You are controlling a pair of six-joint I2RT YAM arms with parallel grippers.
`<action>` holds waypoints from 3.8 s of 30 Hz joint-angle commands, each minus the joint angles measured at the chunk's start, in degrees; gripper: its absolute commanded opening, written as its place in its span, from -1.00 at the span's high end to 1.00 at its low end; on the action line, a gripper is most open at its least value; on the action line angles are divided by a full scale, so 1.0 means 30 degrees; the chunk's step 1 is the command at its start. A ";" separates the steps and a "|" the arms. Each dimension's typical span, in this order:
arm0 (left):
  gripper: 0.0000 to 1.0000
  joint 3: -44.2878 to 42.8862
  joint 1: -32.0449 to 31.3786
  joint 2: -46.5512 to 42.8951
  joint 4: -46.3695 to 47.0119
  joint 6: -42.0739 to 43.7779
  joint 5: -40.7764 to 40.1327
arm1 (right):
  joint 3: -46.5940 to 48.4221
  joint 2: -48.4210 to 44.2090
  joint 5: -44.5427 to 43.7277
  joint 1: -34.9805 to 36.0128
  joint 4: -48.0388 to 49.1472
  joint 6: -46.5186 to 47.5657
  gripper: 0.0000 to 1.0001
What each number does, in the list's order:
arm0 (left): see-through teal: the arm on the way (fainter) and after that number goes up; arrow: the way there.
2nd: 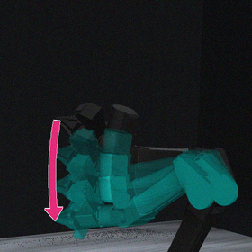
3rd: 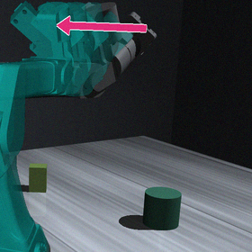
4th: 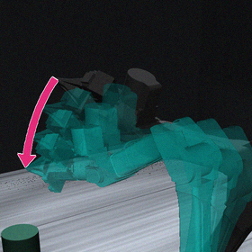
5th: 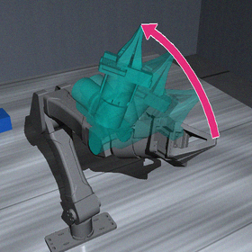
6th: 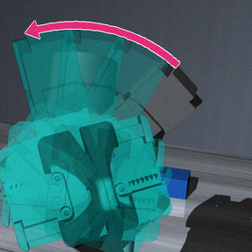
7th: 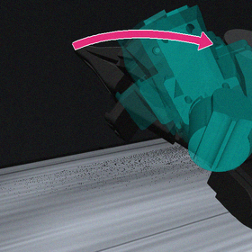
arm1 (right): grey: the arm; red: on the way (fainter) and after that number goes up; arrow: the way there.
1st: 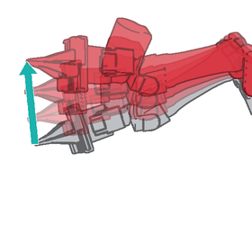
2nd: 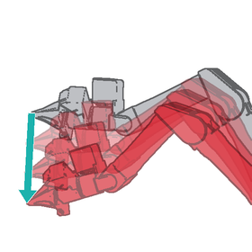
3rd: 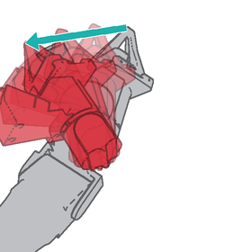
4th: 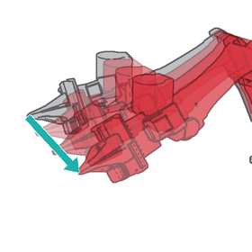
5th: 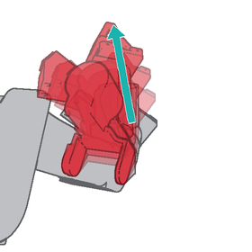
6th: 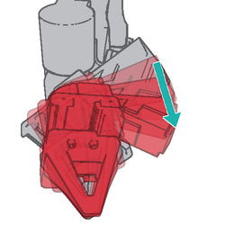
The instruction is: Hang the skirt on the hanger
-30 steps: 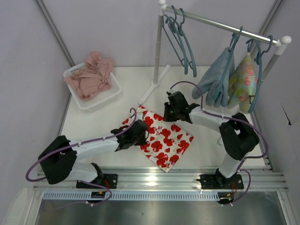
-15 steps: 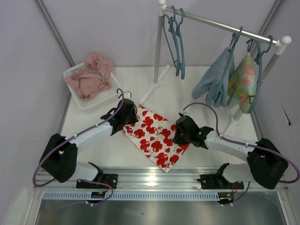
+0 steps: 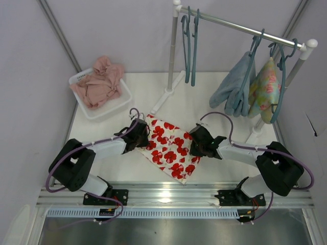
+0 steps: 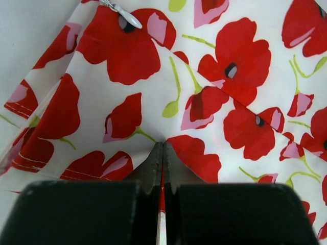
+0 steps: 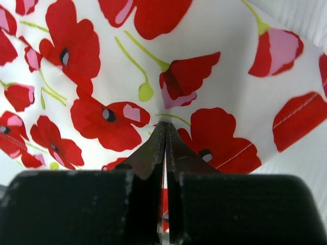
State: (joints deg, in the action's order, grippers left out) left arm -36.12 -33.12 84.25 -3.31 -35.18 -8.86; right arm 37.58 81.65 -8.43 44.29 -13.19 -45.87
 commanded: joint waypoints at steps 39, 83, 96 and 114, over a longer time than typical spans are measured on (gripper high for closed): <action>-0.80 0.3337 0.5181 -0.9833 -0.2209 -0.0432 0.1225 | 0.3674 -0.3397 0.3775 -0.2460 -0.2019 0.5709 -0.59; 1.00 0.5302 0.5329 -0.9975 -0.0388 -0.0784 0.0669 | 0.2473 -0.1873 0.4216 -0.0497 0.0353 0.3043 -0.62; 1.00 0.5214 0.5329 -1.0417 -0.1210 -0.0871 -0.0034 | 0.2004 -0.1699 0.3922 -0.0438 0.0471 0.3014 -0.62; 1.00 0.5507 0.4364 -0.8221 0.0986 -0.1807 0.1226 | 0.1974 -0.0587 0.4210 -0.0468 0.1991 0.2575 -0.63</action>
State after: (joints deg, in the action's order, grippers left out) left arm -18.74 -18.57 58.24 -4.27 -38.68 -6.17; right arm 43.88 78.35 2.46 42.68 -11.94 -37.10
